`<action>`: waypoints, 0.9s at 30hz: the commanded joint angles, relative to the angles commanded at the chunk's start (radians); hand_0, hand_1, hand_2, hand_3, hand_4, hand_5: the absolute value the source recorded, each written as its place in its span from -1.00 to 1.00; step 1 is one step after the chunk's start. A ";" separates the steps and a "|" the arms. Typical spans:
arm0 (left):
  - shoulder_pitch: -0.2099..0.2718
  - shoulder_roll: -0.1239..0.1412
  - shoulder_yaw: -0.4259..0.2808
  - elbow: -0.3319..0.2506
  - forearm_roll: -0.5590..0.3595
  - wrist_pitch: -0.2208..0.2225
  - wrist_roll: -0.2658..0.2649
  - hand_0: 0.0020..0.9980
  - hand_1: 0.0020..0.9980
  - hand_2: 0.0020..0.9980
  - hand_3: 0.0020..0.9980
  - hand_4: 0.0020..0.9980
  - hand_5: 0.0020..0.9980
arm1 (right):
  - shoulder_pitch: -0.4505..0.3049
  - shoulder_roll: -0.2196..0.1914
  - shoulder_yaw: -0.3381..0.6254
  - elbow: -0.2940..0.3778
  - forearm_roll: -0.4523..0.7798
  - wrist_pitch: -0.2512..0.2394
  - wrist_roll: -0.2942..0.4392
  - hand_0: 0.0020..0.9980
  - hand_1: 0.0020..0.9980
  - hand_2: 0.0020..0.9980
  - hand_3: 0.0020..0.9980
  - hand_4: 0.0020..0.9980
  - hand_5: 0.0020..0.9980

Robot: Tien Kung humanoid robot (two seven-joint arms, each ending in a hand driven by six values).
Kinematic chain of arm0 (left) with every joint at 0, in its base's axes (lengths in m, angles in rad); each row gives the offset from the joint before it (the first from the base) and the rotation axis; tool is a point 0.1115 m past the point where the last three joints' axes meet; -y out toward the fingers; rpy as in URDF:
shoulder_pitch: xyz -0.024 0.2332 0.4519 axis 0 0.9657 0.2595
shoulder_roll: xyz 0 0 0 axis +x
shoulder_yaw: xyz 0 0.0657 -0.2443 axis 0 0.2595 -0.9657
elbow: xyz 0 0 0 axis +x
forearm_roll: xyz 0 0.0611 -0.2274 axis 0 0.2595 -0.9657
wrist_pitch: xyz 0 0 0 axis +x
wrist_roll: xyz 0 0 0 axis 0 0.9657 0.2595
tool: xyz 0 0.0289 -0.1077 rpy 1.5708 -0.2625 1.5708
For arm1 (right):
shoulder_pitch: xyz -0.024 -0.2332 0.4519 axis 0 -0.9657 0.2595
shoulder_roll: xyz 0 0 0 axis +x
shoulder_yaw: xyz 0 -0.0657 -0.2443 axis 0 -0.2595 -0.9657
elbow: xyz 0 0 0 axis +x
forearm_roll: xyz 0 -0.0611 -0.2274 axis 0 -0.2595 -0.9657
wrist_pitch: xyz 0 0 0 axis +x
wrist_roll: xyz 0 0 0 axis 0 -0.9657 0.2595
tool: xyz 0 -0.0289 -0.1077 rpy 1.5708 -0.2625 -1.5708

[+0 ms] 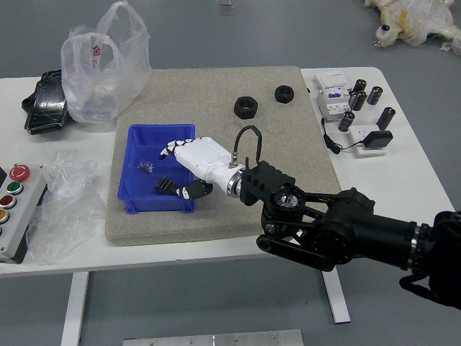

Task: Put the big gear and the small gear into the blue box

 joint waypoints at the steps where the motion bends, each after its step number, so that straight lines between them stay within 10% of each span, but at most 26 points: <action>1: 0.000 0.000 0.001 0.000 -0.001 0.000 -0.001 0.25 -0.07 0.01 0.28 0.27 -0.43 | -0.002 -0.003 0.007 0.005 -0.001 0.000 -0.001 0.59 0.73 0.84 0.88 0.63 -0.44; 27: 0.007 -0.005 0.009 0.002 -0.016 0.004 -0.007 0.25 -0.07 0.01 0.28 0.27 -0.43 | -0.353 -0.213 0.388 0.049 0.036 -0.045 0.000 0.45 0.58 0.62 0.68 0.60 -0.46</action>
